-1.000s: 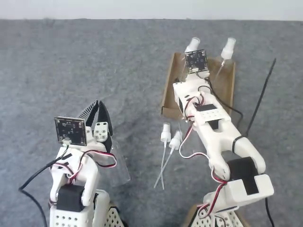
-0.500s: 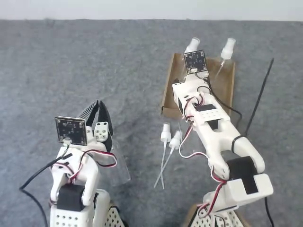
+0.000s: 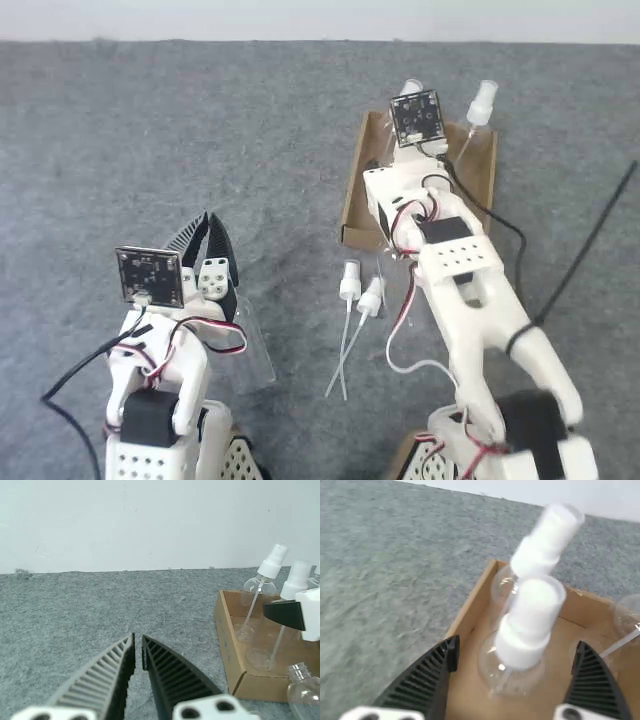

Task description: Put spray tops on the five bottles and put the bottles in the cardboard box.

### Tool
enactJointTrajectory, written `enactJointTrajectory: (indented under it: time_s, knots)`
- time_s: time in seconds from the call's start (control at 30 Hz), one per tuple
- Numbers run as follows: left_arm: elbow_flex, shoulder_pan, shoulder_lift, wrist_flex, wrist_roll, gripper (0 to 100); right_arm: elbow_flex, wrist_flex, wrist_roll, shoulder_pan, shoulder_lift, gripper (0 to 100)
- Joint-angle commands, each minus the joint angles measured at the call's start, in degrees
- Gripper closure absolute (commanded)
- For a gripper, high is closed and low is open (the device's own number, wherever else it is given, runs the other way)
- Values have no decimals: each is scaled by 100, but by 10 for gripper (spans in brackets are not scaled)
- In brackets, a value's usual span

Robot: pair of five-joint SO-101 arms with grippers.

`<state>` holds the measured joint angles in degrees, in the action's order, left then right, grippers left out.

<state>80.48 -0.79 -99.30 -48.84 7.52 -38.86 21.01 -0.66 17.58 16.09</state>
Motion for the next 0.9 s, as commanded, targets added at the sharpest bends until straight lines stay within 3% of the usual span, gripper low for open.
enactJointTrajectory:
  time_s: [0.0, 0.43, 0.63, 0.87]
  knots:
    - [-31, 0, -53, 167, 0, 985, 229, 690, -97, 136, 857, 705]
    - [-4, 0, -35, 264, 0, 985, 35, 3653, -53, 453, 2738, 705]
    - [145, 53, -26, 492, 0, 985, -1292, 3380, -53, 1270, 3090, 703]
    - [145, 44, -26, 492, 0, 985, -2470, 2457, -44, 1297, 3547, 705]
